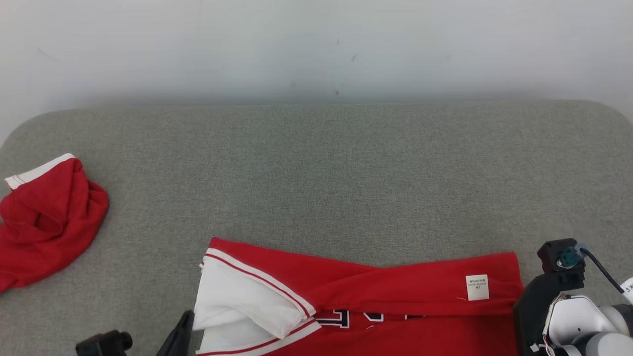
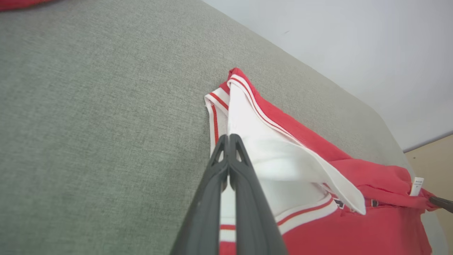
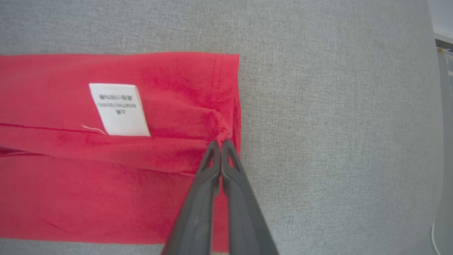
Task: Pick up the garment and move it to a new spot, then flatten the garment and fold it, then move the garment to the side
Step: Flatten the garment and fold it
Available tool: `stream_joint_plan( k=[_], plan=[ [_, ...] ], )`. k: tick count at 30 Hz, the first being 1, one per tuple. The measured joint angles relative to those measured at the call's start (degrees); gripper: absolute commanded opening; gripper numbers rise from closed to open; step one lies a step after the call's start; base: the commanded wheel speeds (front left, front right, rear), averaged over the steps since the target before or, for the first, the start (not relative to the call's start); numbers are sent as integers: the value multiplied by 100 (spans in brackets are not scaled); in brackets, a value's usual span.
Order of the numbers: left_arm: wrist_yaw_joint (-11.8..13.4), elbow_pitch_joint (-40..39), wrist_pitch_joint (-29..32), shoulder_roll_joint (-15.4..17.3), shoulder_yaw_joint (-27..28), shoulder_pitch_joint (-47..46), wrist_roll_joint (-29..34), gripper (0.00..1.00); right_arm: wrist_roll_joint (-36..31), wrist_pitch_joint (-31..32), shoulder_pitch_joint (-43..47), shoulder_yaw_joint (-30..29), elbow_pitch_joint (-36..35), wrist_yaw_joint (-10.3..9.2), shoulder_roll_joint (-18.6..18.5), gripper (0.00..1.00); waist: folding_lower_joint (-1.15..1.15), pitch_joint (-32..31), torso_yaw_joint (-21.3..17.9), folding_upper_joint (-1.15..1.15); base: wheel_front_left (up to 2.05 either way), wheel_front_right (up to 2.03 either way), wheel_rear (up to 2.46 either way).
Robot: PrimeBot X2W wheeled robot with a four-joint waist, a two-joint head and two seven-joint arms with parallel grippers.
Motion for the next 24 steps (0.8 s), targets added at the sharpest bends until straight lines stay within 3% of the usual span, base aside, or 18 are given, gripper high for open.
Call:
stream_joint_plan(
  k=[17, 18, 19, 20, 24],
  plan=[
    [-108, 166, -159, -321, -140, 502, -354, 0, -260, -213, 121, -335, 197, 0, 134, 0, 1, -103, 48, 0, 0, 0, 0],
    [-129, 163, -153, -330, -152, 525, -376, 0, -260, -213, 124, -335, 222, 0, 149, 35, 1, -109, 52, 0, 0, 0, 0],
    [-130, 153, -153, -335, -156, 527, -387, 0, -260, -215, 125, -338, 244, 0, 168, 45, 0, -114, 55, 0, 0, 0, 0],
    [-138, 145, -143, -331, -168, 529, -392, 0, -260, -221, 127, -359, 259, 0, 193, 100, 0, -117, 57, 0, 0, 0, 0],
    [-144, 200, -107, -310, -221, 608, -403, 0, -275, -287, 132, -445, 274, 0, 258, 100, 1, -128, 63, 0, 0, 0, 0]
  ],
)
